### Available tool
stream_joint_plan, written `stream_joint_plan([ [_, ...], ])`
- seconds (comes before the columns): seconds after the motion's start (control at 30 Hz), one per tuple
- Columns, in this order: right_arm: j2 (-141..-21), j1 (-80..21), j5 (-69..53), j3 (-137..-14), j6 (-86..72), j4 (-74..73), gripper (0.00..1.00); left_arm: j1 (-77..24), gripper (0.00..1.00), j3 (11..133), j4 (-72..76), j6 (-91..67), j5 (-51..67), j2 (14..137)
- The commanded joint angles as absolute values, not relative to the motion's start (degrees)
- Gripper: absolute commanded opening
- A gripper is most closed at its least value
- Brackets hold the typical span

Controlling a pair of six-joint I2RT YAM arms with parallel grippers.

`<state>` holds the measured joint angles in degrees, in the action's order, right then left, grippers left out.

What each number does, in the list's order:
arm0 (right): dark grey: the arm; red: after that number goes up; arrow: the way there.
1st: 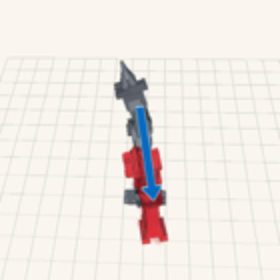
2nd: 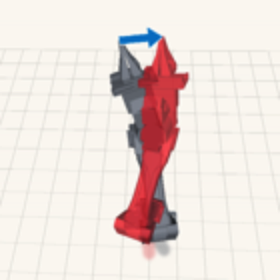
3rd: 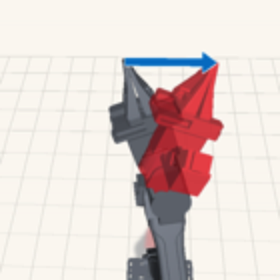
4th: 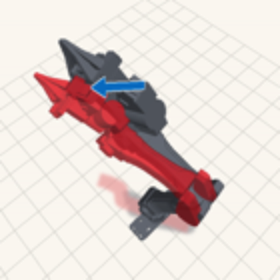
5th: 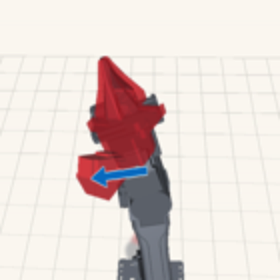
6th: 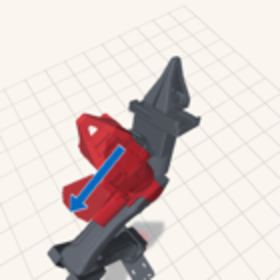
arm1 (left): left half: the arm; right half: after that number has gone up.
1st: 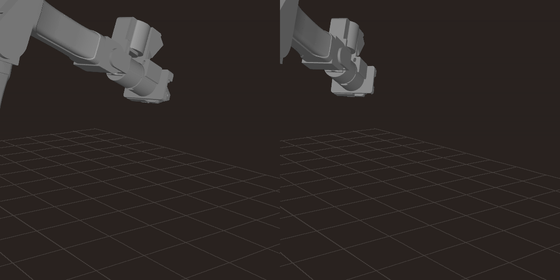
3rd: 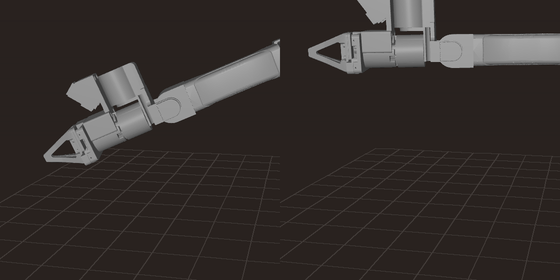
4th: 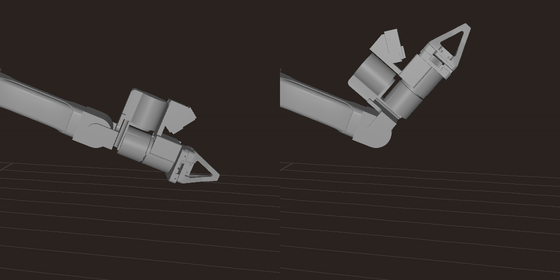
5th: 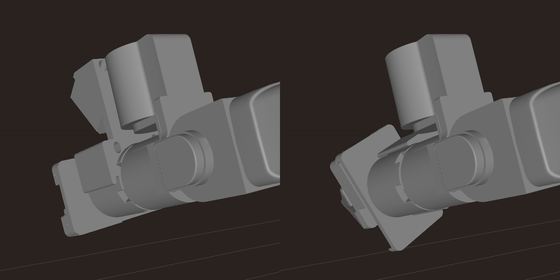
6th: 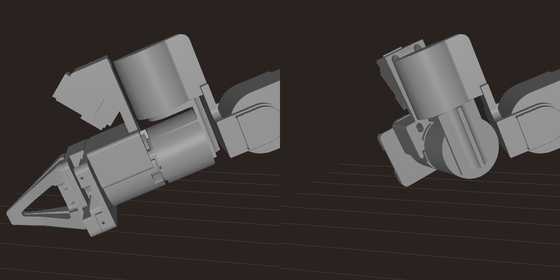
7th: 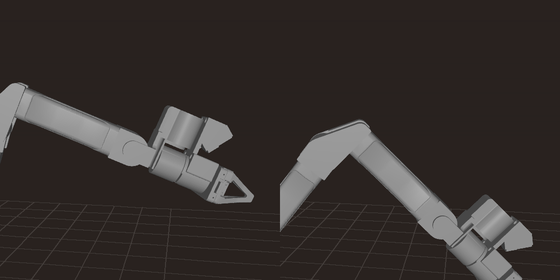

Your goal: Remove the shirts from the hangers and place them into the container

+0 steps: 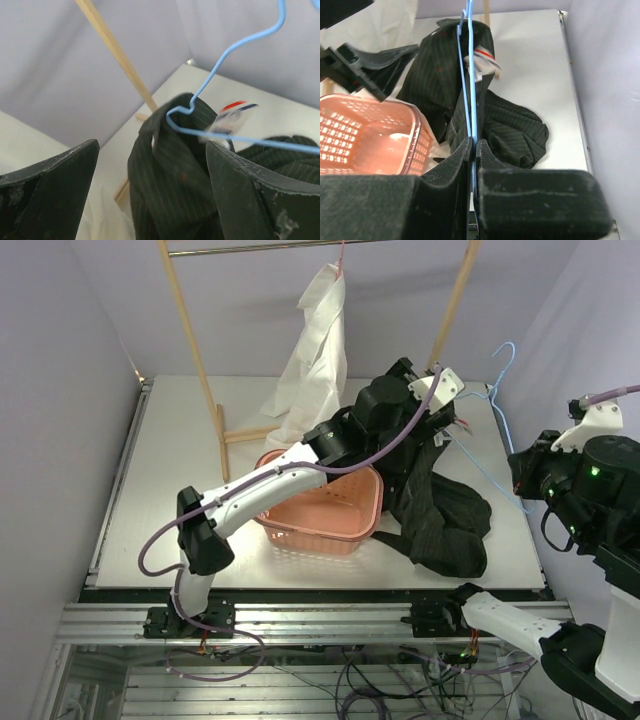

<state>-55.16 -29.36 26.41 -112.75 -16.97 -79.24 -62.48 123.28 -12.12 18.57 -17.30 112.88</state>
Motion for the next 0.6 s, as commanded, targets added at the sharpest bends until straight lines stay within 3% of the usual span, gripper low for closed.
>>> stream_joint_plan([
  [0.0, -56.78, -29.44, 31.20, -111.22, -17.91, -79.05, 0.00, -62.75, 1.00, 116.31, -12.80, 13.23, -21.94, 106.01],
  [0.37, -58.07, -29.43, 28.98, -112.12, -15.39, -75.19, 0.00, -62.75, 0.98, 89.24, -11.92, 4.46, -27.83, 79.19],
  [0.47, -58.23, -29.44, 28.03, -109.76, -12.66, -69.63, 0.00, -62.80, 0.56, 84.15, -13.32, 2.85, -31.64, 71.52],
  [0.5, -58.19, -29.44, 27.77, -108.56, -11.62, -67.28, 0.00, -62.77, 0.33, 82.91, -13.90, 2.89, -32.71, 69.06],
  [0.57, -58.41, -29.40, 27.66, -106.22, -10.07, -61.70, 0.00, -62.77, 0.12, 80.18, -15.63, 3.14, -35.97, 64.14],
])
